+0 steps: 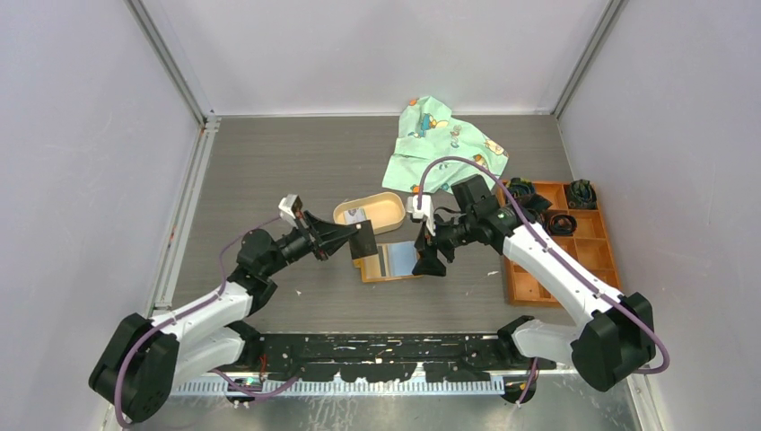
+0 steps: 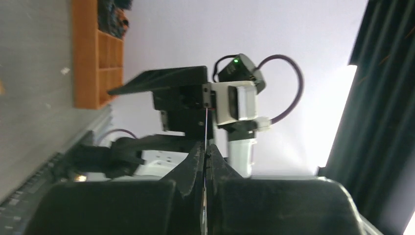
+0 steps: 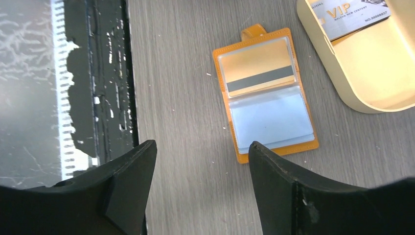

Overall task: Put the credit cards into the card holder
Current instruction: Pick up the credit card from the storage box.

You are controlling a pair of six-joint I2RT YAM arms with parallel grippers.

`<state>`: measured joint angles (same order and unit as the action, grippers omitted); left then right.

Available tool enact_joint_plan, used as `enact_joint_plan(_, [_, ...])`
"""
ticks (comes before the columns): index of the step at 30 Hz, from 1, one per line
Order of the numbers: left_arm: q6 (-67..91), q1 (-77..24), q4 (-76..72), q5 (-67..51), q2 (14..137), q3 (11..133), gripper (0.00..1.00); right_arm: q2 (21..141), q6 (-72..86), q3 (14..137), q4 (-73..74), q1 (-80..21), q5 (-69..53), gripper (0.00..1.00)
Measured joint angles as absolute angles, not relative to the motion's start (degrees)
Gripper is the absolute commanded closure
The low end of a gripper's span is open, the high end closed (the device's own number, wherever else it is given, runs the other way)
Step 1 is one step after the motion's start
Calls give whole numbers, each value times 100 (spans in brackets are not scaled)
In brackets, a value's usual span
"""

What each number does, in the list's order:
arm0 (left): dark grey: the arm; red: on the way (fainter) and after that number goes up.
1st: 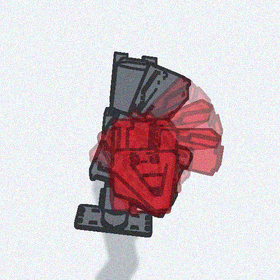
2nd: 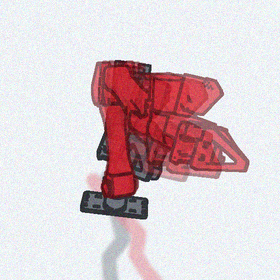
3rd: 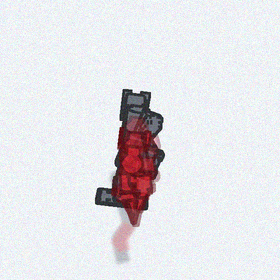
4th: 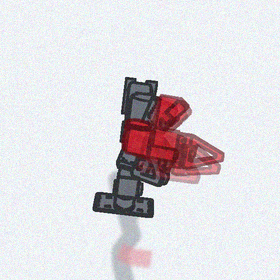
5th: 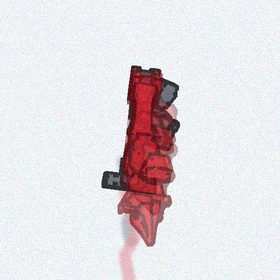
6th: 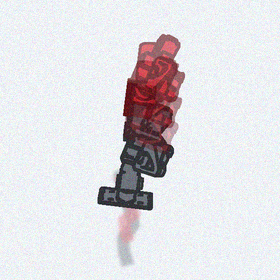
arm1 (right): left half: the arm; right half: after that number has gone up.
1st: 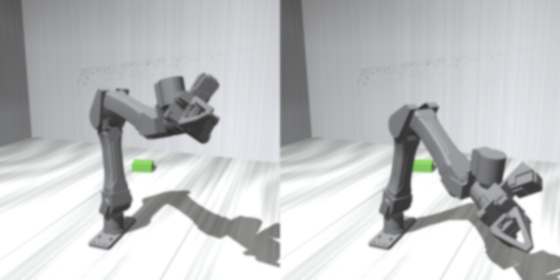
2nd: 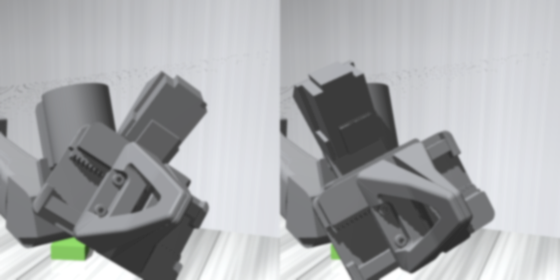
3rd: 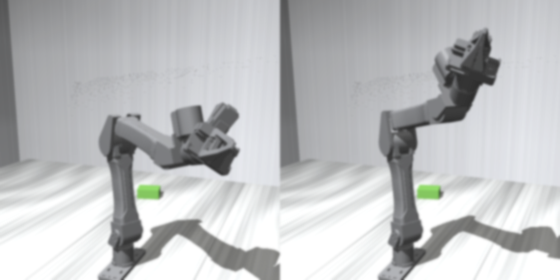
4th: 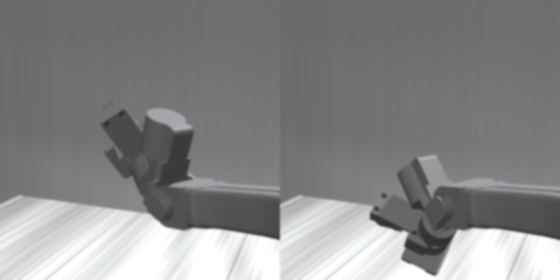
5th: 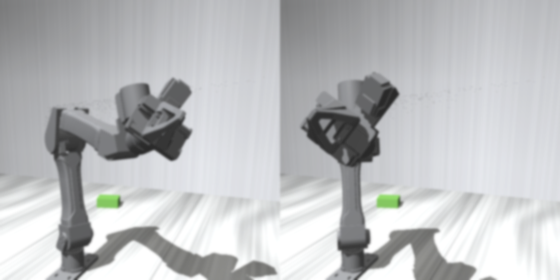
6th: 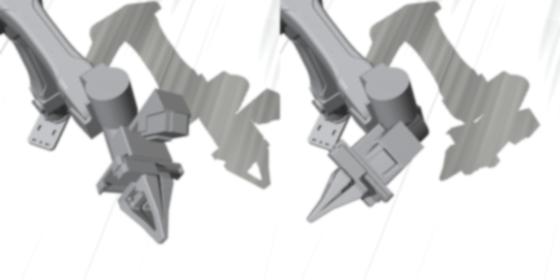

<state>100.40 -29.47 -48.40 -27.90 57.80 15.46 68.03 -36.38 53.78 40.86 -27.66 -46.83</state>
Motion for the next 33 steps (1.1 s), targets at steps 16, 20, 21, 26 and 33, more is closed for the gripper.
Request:
enact_joint_plan(16, [11472, -2950, -3529, -3594, 4807, 2279, 100, 6785, -4178, 5146, 3935, -2716, -4366, 27])
enact_joint_plan(20, [11131, -2950, -3020, -3734, 4609, 2359, 100, 6785, -4248, 5076, 3900, -2596, -4425, 26])
enact_joint_plan(21, [11048, -2950, -2910, -3760, 4569, 2359, 100, 6785, -4265, 5068, 3898, -2569, -4447, 26])
enact_joint_plan(26, [10733, -2950, -2423, -3833, 4460, 2359, 100, 6785, -4335, 5046, 3876, -2534, -4521, 26])
enact_joint_plan(33, [10508, -2950, -2191, -3889, 4460, 2364, 100, 6792, -4434, 4978, 3863, -2534, -4534, 25])
